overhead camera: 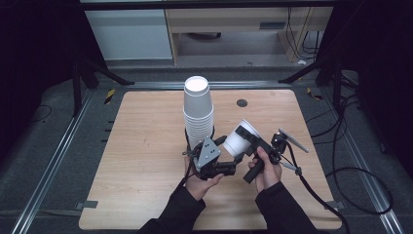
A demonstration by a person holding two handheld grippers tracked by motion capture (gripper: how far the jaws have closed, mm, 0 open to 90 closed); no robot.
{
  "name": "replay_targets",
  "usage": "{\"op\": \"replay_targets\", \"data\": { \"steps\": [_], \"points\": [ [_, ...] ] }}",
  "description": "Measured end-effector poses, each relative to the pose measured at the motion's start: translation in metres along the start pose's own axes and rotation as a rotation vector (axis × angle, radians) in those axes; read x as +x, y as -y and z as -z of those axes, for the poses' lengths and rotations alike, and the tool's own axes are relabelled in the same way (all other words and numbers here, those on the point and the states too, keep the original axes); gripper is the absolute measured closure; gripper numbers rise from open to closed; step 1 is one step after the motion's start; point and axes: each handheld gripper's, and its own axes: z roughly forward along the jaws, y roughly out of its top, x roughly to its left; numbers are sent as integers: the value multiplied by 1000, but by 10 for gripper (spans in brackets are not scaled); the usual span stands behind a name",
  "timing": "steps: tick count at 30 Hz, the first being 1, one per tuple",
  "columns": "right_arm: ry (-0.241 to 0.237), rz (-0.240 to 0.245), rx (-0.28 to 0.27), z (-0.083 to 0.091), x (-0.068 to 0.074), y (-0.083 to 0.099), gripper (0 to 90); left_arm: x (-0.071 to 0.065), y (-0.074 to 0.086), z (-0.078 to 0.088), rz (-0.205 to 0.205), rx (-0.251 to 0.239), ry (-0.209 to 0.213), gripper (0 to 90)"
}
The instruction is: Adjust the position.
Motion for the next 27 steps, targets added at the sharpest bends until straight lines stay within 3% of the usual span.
{"op": "replay_targets", "data": {
  "steps": [7, 10, 13, 16, 21, 27],
  "points": [
    [-5, 25, -36, -1, 2, -12, 127, 15, 2, 16, -17, 65, 12, 241],
    [-3, 45, -54, -3, 2, -18, 127, 23, 0, 18, 25, 63, 11, 258],
    [-5, 69, -73, -2, 4, -26, 128, 26, -3, 23, -31, 106, 9, 258],
    [-5, 96, -92, 1, 4, -34, 128, 33, -2, 31, -25, 124, 11, 258],
    [4, 165, -131, 6, 4, -49, 128, 48, 9, 51, 6, 154, 5, 262],
    [31, 260, -170, 8, 1, -60, 128, 64, 32, 76, 28, 231, -3, 257]
  ]
}}
